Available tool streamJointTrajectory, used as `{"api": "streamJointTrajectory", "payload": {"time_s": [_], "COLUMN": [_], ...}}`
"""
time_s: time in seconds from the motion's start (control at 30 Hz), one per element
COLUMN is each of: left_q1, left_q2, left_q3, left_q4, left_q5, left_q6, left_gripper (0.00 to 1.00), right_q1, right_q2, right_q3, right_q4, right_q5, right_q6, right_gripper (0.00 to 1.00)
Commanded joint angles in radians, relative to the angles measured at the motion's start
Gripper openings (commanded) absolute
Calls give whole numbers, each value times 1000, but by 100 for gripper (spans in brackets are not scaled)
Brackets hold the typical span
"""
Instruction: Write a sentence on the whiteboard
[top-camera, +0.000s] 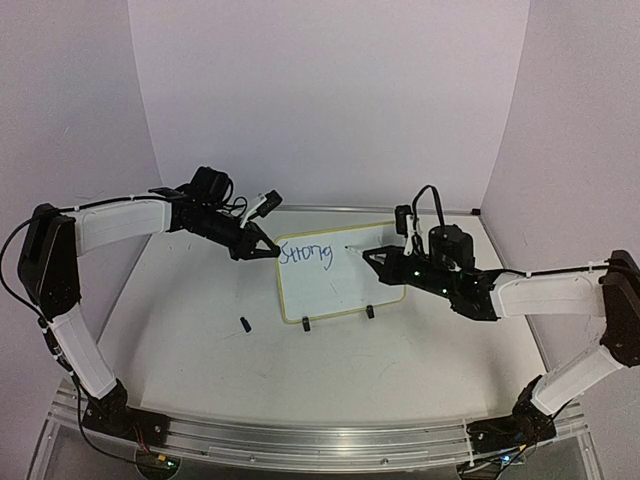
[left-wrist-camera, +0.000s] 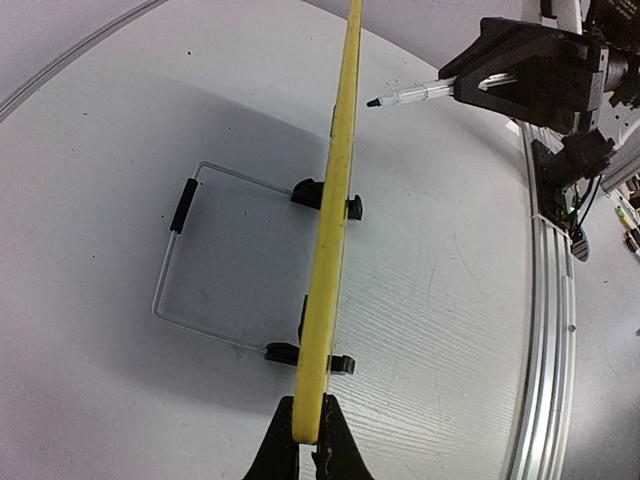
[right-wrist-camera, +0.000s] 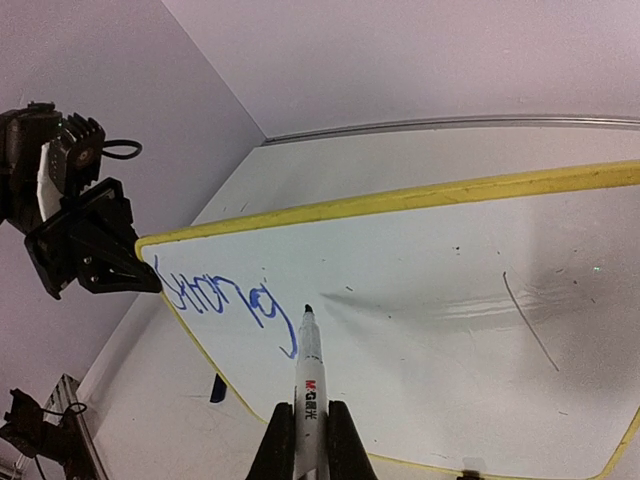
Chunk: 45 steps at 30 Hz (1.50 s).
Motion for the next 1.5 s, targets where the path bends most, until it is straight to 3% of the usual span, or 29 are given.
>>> {"api": "streamJointTrajectory", "payload": {"time_s": [0.0, 0.33, 0.7, 1.1, 1.47], "left_q1": [-15, -15, -15, -16, -16], "left_q2": [6, 10, 10, 11, 10], "left_q3": [14, 16, 16, 18, 18], "left_q4": [-78, -79, -82, -83, -84], "left_q5": [-82, -84, -85, -85, -87], "left_q6": [51, 52, 53, 54, 54], "left_gripper": [0, 0, 0, 0, 0], "right_q1": [-1, -1, -1, -1, -1], "right_q2": [27, 51, -26, -45, 17], "right_q3": [54, 63, 16, 20, 78], "right_q4": [28, 31, 7, 24, 25], "right_q5": [16, 57, 152, 42, 69], "right_q6": [-12, 13, 22, -10, -25], "right_gripper": [0, 0, 0, 0, 0]}}
